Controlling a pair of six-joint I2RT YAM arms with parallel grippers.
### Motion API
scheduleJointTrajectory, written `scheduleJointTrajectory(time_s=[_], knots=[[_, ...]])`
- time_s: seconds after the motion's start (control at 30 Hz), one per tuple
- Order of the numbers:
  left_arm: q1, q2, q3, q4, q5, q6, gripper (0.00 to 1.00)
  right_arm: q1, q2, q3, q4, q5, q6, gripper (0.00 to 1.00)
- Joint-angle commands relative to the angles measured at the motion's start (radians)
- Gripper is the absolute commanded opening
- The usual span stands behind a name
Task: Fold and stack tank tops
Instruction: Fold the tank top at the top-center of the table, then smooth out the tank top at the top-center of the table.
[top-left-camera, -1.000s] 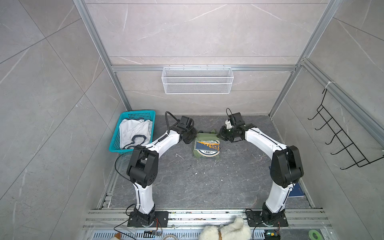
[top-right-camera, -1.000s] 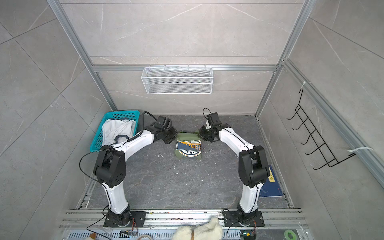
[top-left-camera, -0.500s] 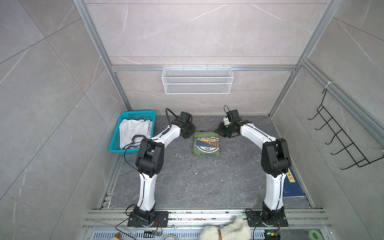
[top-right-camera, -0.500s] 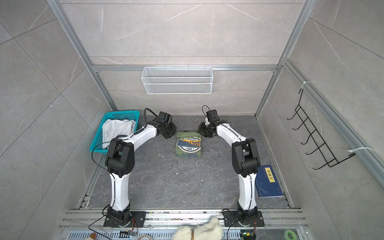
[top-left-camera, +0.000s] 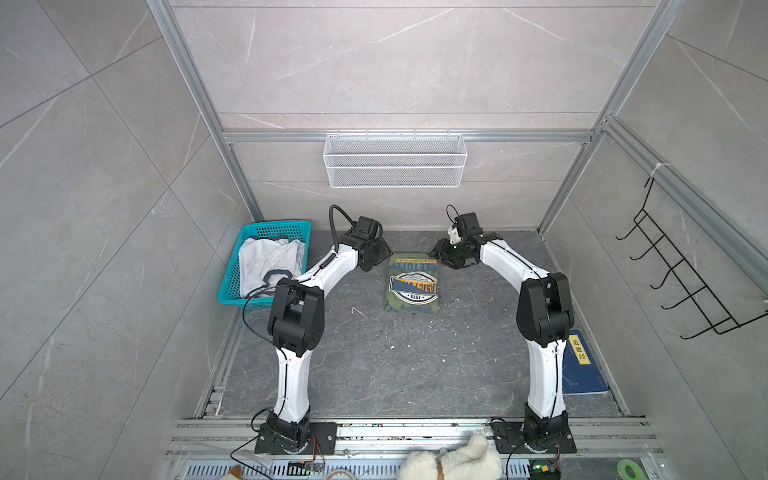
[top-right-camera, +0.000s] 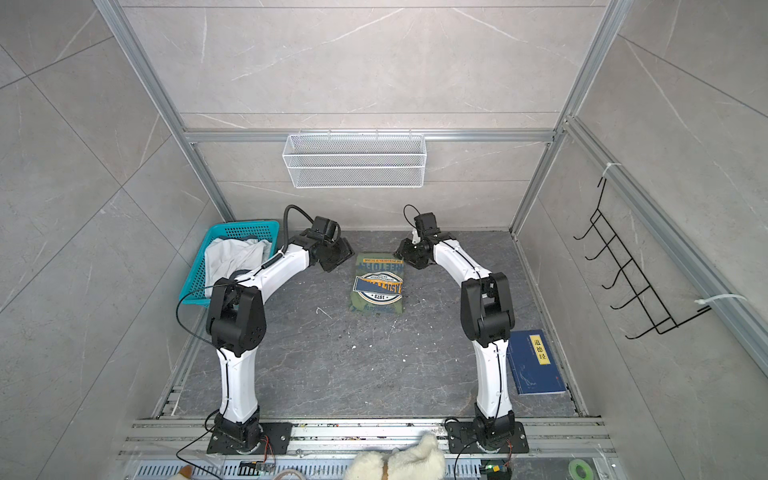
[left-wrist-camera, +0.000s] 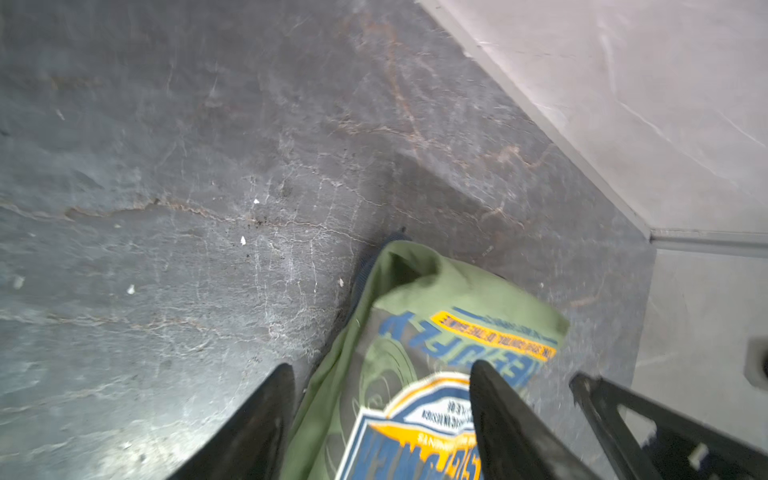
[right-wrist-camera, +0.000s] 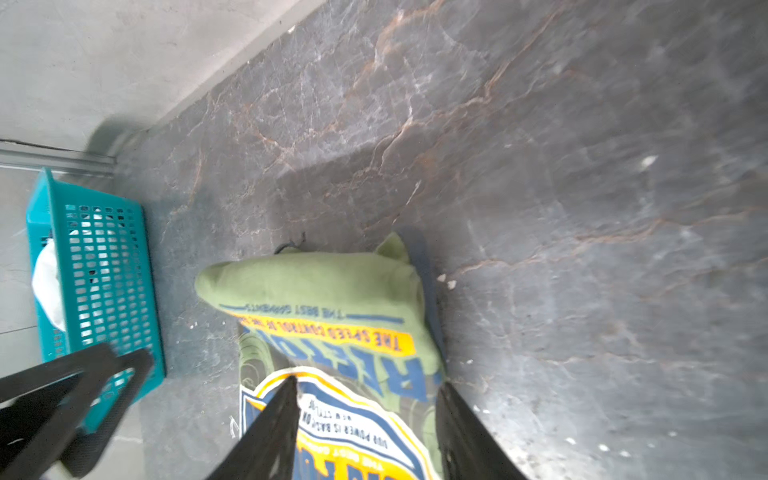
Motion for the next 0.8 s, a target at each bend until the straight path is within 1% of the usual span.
scheduleJointTrajectory(time_s=[0.0,0.1,0.23,0.43,0.57,0.73,0.77], knots=[[0.005,-0.067,-0.042,0.014,0.009,0.135,0.71,-0.002,-0.099,-0.08,0.018,0.039,-0.069,0.57],[0.005,-0.023,-0.041,0.019,0.046,0.17,0.73,-0.002,-0.09,-0.138,0.076,0.006,-0.069,0.57],[-0.001,0.066,-0.001,0.02,0.084,0.196,0.74,-0.001,-0.032,-0.118,0.087,-0.026,-0.066,0.57],[-0.002,0.164,0.073,0.037,0.114,0.201,0.74,0.002,0.055,-0.049,0.069,-0.025,-0.067,0.56],[-0.003,0.22,0.127,0.054,0.136,0.192,0.69,0.004,0.116,0.018,0.056,-0.042,-0.067,0.51],[-0.002,0.274,0.207,0.057,0.136,0.173,0.6,0.005,0.189,0.107,0.035,-0.059,-0.056,0.39],[-0.002,0.319,0.23,0.054,0.136,0.173,0.58,0.005,0.205,0.131,0.024,-0.057,-0.054,0.36]])
